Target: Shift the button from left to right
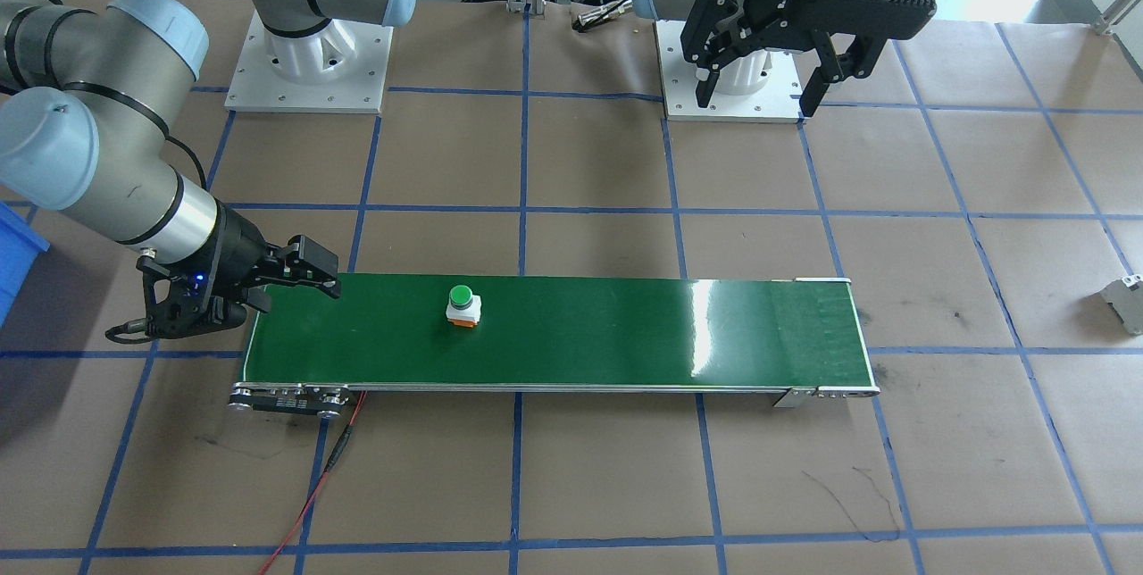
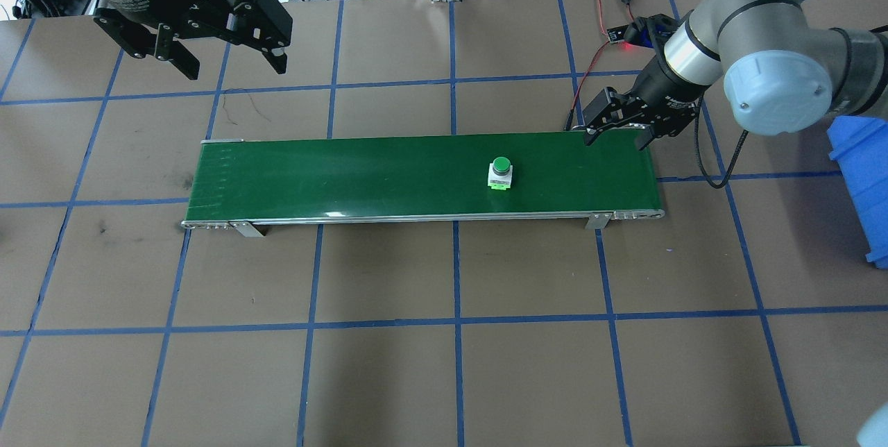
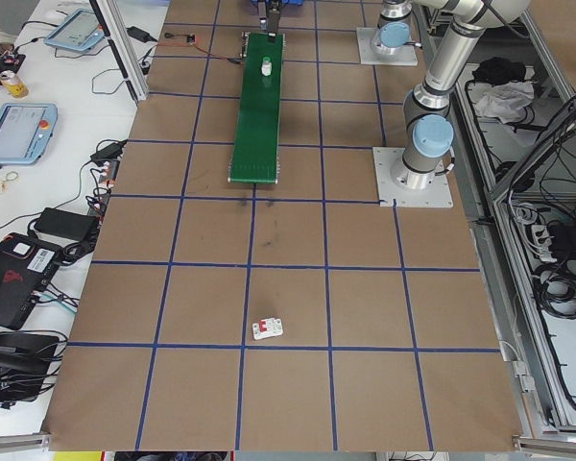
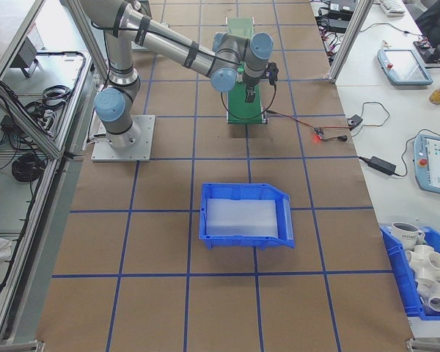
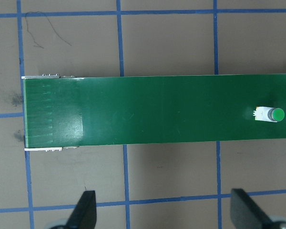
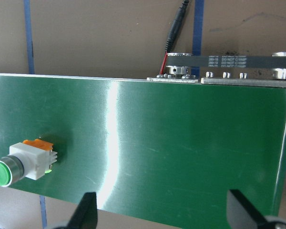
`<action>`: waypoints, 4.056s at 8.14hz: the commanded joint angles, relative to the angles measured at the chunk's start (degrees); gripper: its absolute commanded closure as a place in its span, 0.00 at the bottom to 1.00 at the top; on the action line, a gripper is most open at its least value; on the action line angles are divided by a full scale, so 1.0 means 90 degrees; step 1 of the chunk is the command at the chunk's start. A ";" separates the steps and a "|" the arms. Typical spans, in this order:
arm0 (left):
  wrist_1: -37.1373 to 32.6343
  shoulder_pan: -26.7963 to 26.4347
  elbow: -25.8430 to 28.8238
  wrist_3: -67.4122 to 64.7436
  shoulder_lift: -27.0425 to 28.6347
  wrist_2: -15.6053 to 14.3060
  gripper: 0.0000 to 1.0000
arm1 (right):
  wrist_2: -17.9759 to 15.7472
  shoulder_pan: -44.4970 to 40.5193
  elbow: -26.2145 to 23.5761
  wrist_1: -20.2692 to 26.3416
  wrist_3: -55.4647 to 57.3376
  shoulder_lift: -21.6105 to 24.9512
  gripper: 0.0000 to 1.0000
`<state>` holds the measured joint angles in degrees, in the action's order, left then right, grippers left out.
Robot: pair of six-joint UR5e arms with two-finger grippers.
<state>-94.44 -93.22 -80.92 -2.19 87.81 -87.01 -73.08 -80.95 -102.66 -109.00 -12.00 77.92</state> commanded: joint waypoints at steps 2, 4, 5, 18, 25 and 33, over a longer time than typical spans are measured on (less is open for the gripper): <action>0.0005 0.0006 -0.0022 0.0028 -0.0030 -0.0009 0.00 | -0.0015 0.0000 0.0000 0.0002 0.0259 -0.0034 0.05; 0.0005 0.0025 -0.0022 0.0077 -0.0010 0.0000 0.00 | 0.0014 -0.0087 -0.0010 0.0002 0.0337 -0.0044 0.05; 0.0005 0.0026 -0.0022 0.0271 -0.0020 -0.0019 0.00 | 0.0063 -0.0243 0.0000 -0.0017 0.0386 -0.0054 0.08; -0.0004 0.0036 -0.0022 0.0517 -0.0020 -0.0009 0.00 | -0.1625 -0.0400 0.0000 0.0109 0.0117 -0.0640 0.51; 0.0005 0.0026 -0.0032 0.0517 -0.0020 -0.0010 0.00 | -0.2814 -0.0245 0.1181 0.0656 -0.1083 -0.0572 0.69; -0.0004 0.0026 -0.0032 0.0526 -0.0020 -0.0009 0.00 | -0.2906 0.2906 0.1211 -0.0025 -0.7485 -0.0141 0.69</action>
<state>-94.45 -92.99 -81.21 2.55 87.59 -87.10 -99.58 -62.12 -91.80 -105.44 -64.65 76.70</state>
